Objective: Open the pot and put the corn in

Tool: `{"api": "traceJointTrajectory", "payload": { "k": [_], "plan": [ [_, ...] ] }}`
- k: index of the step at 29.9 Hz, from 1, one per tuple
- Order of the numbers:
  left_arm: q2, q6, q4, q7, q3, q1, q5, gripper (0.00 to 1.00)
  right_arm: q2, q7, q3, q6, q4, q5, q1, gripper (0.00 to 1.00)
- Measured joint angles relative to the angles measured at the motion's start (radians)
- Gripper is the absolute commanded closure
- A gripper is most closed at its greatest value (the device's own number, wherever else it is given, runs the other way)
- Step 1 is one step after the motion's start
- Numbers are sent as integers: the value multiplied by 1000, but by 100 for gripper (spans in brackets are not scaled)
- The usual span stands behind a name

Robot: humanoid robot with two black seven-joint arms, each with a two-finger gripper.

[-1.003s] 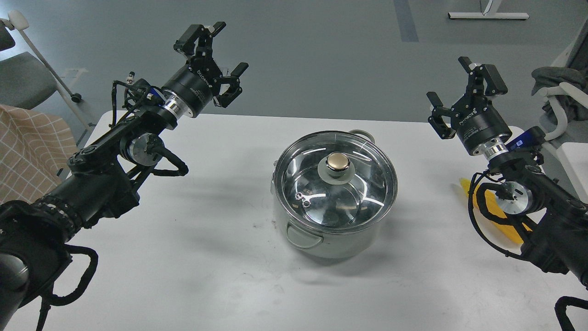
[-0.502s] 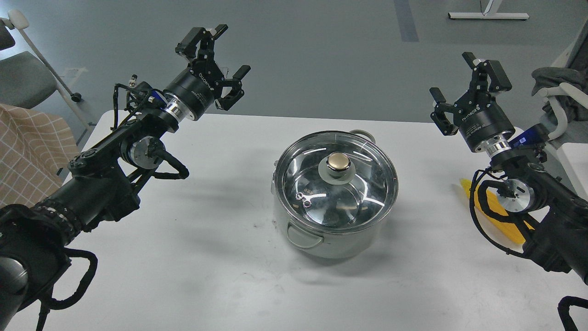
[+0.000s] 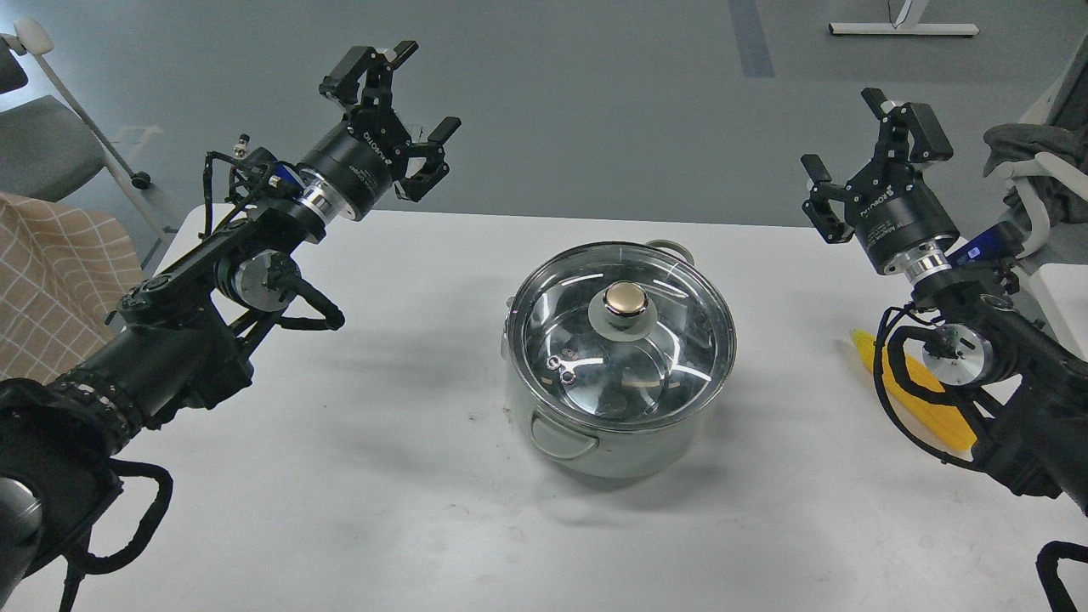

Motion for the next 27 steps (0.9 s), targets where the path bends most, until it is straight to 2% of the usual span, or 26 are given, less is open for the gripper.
{"api": "traceJointTrajectory", "payload": {
  "k": [9,19,21,25,27],
  "plan": [
    [21,0,20,30,0,2,0,2,-32,0,-13,0,-48,-6,18,0],
    [15,0,125,10,-17,-11,-4,2,-20,0,-34,4,-175,-17,60,0],
    [15,1,126,2,-18,-14,-4,2,-16,0,-41,1,-178,-17,62,0],
    [-3,42,126,-51,-17,-15,-4,2,10,0,-44,-18,-183,-14,67,0],
    [-17,57,125,-64,-16,-15,-4,2,21,0,-44,-41,-183,-13,72,0]
  ]
}}
